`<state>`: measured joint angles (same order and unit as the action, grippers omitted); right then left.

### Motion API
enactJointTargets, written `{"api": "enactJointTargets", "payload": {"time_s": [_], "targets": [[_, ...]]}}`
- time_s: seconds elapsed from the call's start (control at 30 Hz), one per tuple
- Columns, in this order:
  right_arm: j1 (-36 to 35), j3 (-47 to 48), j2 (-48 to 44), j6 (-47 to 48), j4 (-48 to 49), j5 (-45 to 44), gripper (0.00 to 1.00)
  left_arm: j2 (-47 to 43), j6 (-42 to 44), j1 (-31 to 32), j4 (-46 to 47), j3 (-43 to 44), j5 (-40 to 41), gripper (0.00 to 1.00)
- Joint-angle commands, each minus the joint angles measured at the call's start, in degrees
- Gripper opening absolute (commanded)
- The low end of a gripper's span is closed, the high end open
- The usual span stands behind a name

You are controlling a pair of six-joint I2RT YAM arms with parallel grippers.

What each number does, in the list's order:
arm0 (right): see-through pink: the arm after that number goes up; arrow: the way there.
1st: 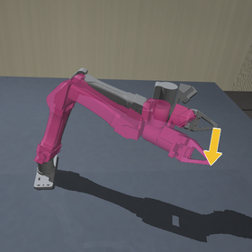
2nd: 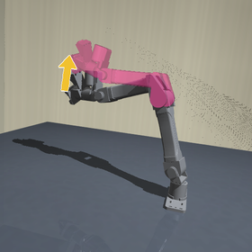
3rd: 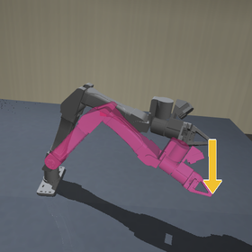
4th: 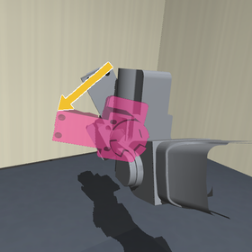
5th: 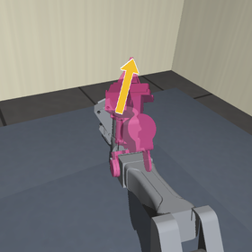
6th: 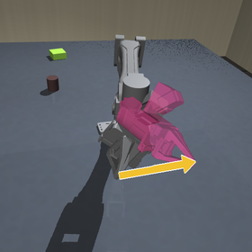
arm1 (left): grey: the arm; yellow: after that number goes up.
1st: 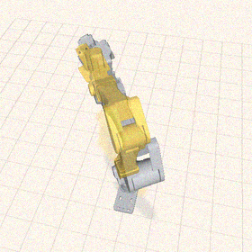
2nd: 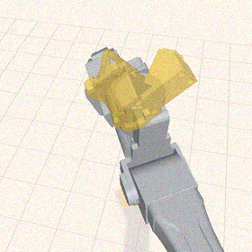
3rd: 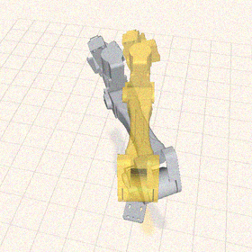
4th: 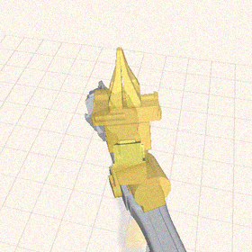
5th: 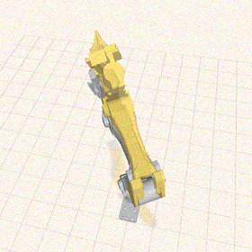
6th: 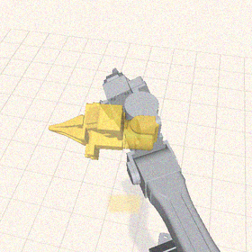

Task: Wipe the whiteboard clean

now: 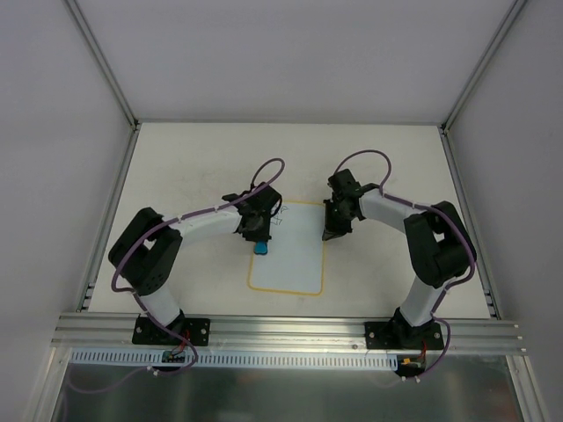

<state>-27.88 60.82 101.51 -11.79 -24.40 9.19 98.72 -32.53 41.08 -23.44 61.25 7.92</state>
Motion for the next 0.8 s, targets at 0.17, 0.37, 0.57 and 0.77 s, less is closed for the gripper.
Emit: {"api": "enactJointTargets", "payload": {"time_s": [0.17, 0.37, 0.57, 0.77], "targets": [[-2.0, -3.3, -1.9, 1.2, -4.0, 0.3, 0.16, -5.5, -4.4, 3.3, -5.6, -4.8, -3.4, 0.0], [-2.0, 1.0, -4.1, -1.0, -5.5, -3.6, 0.26, -4.2, -2.5, 2.4, -6.8, 3.3, -1.2, 0.0], [-1.7, 4.5, -2.3, -3.2, -5.6, -6.4, 0.27, -3.6, 0.8, -0.5, -7.2, 7.7, 0.7, 0.0], [-1.5, 7.2, 1.5, -4.3, -5.5, -6.4, 0.26, -0.4, 3.5, -3.7, -7.3, 11.8, 1.7, 0.0]]}}
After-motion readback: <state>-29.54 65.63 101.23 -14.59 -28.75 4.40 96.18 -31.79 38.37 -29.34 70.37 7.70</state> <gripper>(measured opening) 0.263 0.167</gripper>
